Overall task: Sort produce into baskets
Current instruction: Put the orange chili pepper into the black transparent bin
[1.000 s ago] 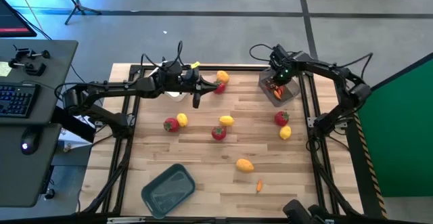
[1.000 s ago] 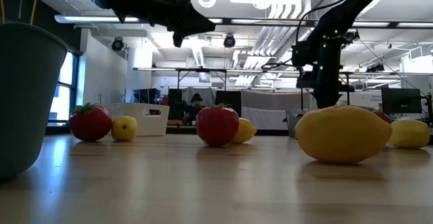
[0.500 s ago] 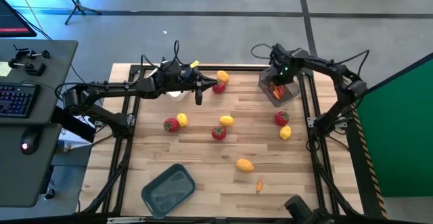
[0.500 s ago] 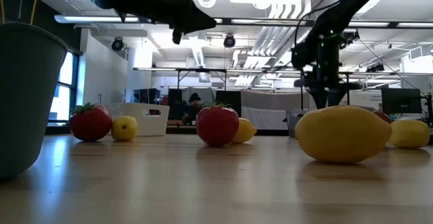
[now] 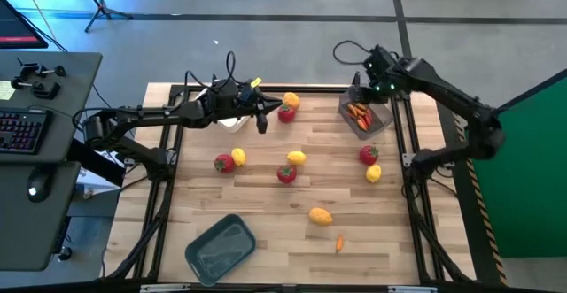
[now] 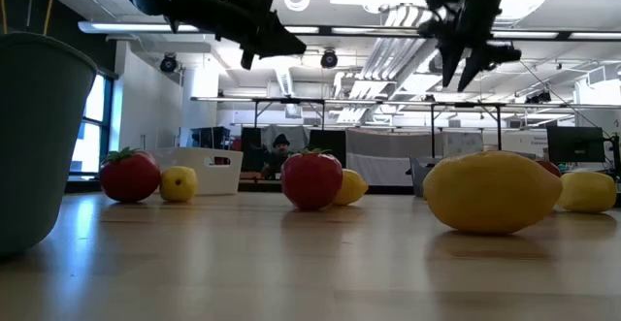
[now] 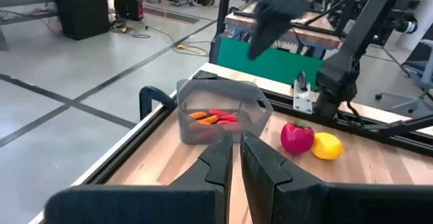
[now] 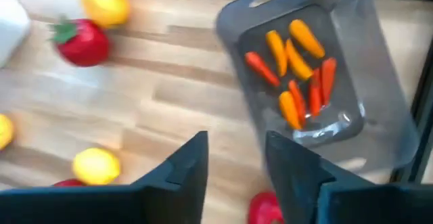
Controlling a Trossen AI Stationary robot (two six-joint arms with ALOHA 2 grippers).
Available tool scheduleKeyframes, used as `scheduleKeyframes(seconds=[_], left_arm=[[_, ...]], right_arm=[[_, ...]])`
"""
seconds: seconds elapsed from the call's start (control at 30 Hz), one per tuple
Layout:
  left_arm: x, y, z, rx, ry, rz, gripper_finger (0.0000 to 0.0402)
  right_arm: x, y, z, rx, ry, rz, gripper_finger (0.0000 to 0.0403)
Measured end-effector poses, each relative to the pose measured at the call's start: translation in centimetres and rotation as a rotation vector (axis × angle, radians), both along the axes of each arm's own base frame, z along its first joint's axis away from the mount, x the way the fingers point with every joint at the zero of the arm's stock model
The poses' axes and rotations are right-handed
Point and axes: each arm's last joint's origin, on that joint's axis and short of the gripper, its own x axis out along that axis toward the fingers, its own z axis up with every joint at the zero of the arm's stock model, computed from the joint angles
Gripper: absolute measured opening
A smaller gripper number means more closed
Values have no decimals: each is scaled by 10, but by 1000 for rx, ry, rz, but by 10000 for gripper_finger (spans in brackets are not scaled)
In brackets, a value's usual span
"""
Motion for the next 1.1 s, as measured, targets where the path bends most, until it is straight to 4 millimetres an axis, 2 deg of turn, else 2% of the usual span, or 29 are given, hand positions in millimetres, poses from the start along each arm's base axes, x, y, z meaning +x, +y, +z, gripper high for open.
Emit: scheduleKeyframes(seconds=[0.13, 0.27, 0.43, 0.6, 0.83, 1.1], left_arm=[[0, 0, 0, 11, 5, 2, 17], [0, 1, 0, 53, 20, 0, 17], [-3, 6, -1, 63, 29, 15, 17], [-4, 8, -2, 58, 41, 24, 17], [-5, 11, -2, 107, 65, 27, 17], [-6, 13, -3, 80, 62, 40, 17]], right_arm=[[6, 40, 12, -17, -19, -28, 78], [17, 77, 14, 43, -39, -18, 35], [32, 124, 12, 175, -80, -26, 16], [47, 169, 3, 279, -52, -68, 33], [70, 231, -28, 382, 85, -108, 84], [87, 285, -65, 420, 175, -175, 122]])
